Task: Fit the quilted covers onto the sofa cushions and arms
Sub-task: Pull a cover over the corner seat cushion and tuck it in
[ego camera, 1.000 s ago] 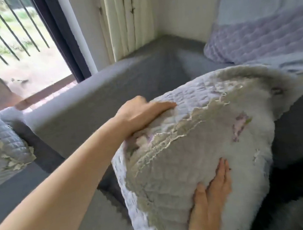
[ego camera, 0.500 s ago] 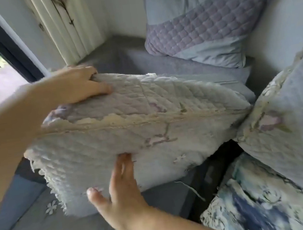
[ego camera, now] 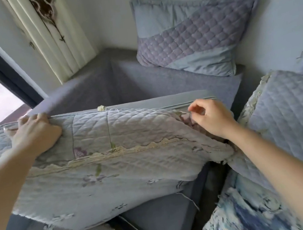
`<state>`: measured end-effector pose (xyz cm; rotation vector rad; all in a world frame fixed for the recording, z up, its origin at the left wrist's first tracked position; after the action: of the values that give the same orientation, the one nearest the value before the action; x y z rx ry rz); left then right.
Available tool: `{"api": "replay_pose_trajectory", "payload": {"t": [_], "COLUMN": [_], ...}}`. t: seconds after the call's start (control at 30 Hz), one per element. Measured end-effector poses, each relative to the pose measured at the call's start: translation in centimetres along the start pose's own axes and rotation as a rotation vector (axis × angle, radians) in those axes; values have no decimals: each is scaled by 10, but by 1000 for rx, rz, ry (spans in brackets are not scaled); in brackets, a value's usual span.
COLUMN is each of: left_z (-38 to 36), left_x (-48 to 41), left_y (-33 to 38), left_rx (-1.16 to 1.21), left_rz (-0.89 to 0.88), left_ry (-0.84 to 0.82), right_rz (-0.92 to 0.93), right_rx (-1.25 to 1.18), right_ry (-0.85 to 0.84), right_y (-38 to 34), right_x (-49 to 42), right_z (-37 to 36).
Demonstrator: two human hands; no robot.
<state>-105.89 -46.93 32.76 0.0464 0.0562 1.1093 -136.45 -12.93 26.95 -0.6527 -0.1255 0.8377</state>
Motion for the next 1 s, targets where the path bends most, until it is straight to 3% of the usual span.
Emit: {"api": "replay_pose_trajectory", "payload": {"t": [0.1,0.17,0.23,0.3,0.37,0.47,0.57,0.67,0.77,0.9,1.0], "left_z": [7,9,-5,-29,-53,-78,-86,-100,-100,-92,-88], "left_x": [-8,-3,0,13,23,36,43,43,35,19,18], "left_y": [33,63,114,172,229,294,324,343,347,349,352], "left_rx": [109,298,424,316,151,131,116,127,67,99,125], "left_rz": [-75,-144,-211,-339,-481,-669,-776,-794,-844,-847,-891], "left_ry": [-48,-85,-227,-321,-308,-395,-519,-623,-583,-482,-401], "right_rz": [-100,-92,-95,-138,-217,-221,-122,-145,-176,-217,-215], "right_rx": [124,132,169,210,229,254,60,-112,-138,-46,-169], "right_ry": [-95,-47,39,95,109,31,-107,-184,-153,28,81], "right_y": [49,63,73,77,86,98,104,125,136,148,149], "right_x": [-1,7,9,12,14,12,10,-1,-21,-21,-17], "right_z": [-11,-19,-24,-26,-31,-36,-22,1,4,-14,-24]}}
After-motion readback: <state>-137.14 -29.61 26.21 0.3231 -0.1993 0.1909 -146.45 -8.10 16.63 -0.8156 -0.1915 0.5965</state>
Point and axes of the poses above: each hand's wrist, its own x-axis away from the middle knuckle, its own z-axis out of the back of the hand, y = z × x, the point moved 5 cm from there along -x, towards the middle knuckle, and after that the axes turned 8 degrees about x, right-handed, at the moved point
